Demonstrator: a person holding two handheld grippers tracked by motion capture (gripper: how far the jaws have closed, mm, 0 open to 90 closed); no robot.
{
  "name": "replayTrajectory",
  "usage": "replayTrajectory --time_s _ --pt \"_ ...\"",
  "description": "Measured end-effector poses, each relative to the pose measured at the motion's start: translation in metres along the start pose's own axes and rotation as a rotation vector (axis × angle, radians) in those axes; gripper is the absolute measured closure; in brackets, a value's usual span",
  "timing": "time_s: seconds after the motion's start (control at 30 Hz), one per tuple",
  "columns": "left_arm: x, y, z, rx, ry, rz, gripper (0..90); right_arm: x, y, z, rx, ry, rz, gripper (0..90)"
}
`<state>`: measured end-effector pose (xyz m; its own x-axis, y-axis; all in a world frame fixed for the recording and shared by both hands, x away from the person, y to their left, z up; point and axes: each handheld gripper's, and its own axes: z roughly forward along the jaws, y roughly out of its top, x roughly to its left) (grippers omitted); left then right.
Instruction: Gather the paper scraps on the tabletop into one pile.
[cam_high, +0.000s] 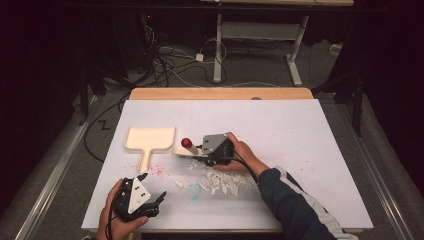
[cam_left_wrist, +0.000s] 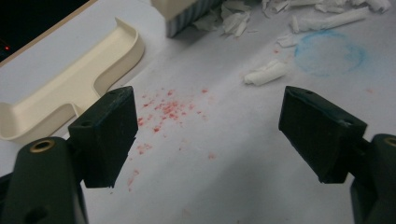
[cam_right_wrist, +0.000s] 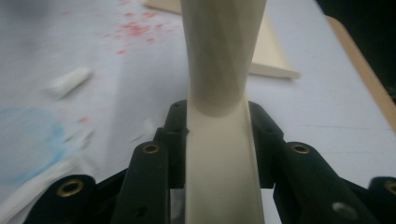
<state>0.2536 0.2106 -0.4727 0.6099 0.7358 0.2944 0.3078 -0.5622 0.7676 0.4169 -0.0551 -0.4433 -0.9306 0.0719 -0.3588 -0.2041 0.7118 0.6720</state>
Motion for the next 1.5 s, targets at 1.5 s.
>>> replayTrajectory --time_s 1.5 --pt "0.001 0.0 0.008 0.032 -0.046 -0.024 18.8 0.0 -0.06 -0.078 0.116 -0.174 0.25 67.1"
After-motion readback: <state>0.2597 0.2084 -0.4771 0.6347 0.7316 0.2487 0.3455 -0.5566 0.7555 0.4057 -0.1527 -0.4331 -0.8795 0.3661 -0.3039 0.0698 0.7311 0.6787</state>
